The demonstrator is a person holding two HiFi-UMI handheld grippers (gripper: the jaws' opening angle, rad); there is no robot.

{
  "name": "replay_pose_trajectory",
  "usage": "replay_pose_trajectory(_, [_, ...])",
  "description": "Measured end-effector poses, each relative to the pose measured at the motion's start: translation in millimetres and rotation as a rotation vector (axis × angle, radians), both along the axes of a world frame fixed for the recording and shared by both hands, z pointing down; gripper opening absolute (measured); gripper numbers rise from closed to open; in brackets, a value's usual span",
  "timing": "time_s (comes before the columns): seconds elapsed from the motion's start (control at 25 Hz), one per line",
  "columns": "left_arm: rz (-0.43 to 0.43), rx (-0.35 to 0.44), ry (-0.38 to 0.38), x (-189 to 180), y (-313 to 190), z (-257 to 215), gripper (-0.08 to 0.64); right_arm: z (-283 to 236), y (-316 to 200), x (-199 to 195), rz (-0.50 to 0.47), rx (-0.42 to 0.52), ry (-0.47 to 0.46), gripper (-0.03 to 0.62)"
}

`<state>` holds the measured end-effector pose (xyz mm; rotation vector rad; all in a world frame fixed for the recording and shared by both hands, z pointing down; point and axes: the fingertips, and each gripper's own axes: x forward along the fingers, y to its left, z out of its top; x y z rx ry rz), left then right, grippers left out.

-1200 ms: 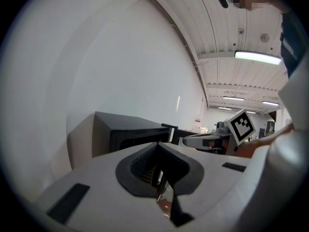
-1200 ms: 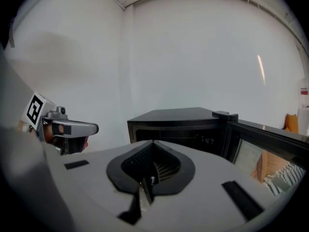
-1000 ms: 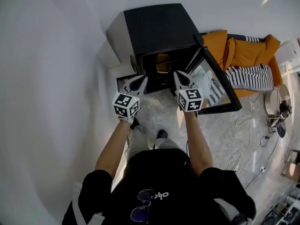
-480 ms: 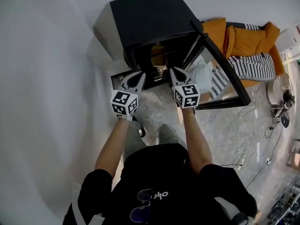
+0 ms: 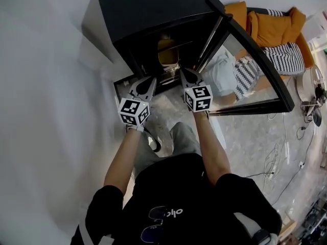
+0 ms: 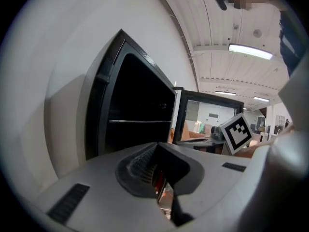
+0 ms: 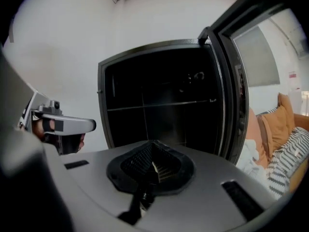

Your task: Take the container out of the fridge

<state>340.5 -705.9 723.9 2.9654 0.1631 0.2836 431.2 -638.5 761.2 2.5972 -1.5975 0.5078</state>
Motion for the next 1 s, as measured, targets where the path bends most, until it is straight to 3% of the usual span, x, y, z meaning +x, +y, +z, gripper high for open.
replay_pose_trajectory(0.32, [0.005,0.011,0.017,16.9,-16.8,64.7,0.003,83.0,-18.2,16.9,0.043,0.011,0.011,0.005])
replay_pose_trajectory(0.64, [0.031,-0.008,0.005,23.9,-25.4,96.5,0.003,119.1,-34.6,20.3,0.078,0.067,0.038,0.008])
replay_pose_trajectory(0.68, [0.035,-0.013,-0.001,24.2,-26.5,100.4,0.003,124.2,-37.1,21.2,0.08,0.07,0.031,0.103])
replay_pose_trajectory(0.72, [0.039,-0.018,-0.005,24.3,-27.1,103.7,0.003,129.3,-38.8,23.1,0.088,0.071,0.026,0.154])
replay_pose_trajectory(0.88, [0.056,-0.024,-0.01,22.3,-30.5,111.8,0.003,146.4,-45.8,38.0,0.149,0.059,0.029,0.294])
replay_pose_trajectory(1.0, [0.063,-0.027,-0.009,23.6,-35.2,116.9,0.003,160.9,-56.7,51.3,0.178,0.056,0.026,0.442])
